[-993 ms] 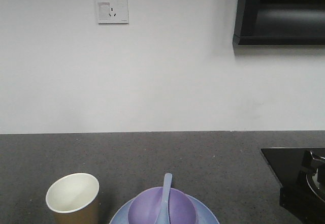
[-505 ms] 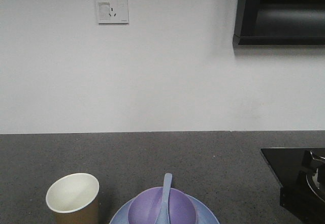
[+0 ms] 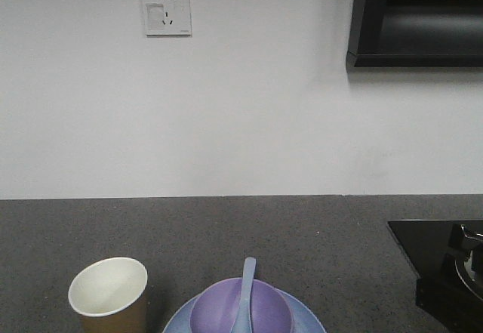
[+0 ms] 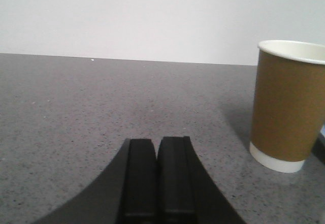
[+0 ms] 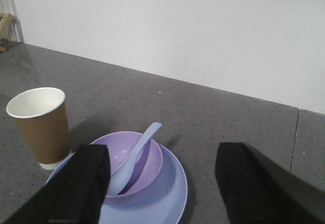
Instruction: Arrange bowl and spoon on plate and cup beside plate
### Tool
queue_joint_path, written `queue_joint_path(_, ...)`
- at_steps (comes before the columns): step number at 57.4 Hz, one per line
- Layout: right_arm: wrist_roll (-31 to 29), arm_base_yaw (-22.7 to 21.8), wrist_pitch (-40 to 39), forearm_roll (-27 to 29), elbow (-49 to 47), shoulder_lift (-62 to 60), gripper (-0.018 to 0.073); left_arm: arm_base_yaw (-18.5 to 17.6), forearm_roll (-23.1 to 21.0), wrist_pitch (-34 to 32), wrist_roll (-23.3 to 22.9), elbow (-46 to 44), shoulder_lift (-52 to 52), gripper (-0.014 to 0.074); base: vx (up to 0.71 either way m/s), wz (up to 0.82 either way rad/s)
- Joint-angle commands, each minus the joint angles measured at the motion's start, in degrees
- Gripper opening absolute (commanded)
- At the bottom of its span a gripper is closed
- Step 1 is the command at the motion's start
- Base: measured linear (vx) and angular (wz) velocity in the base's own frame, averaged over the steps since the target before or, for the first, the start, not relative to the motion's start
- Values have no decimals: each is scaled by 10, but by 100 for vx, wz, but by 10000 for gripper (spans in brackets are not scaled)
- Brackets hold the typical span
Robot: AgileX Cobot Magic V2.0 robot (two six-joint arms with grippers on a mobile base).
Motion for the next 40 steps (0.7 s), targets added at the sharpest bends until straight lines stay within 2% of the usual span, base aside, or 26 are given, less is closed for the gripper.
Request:
queue_joint_path(1, -2, -2, -44, 2, -16, 2, 514, 22, -53, -50, 71, 15, -10, -7, 0, 0)
queue_joint_path(6, -2, -2, -44, 2, -16, 2, 514, 29, -92, -48, 100, 15, -10, -7, 0, 0)
queue_joint_path(40, -2, -2, -44, 2, -16, 2, 514, 29, -89, -47, 103, 15, -9, -7, 0, 0)
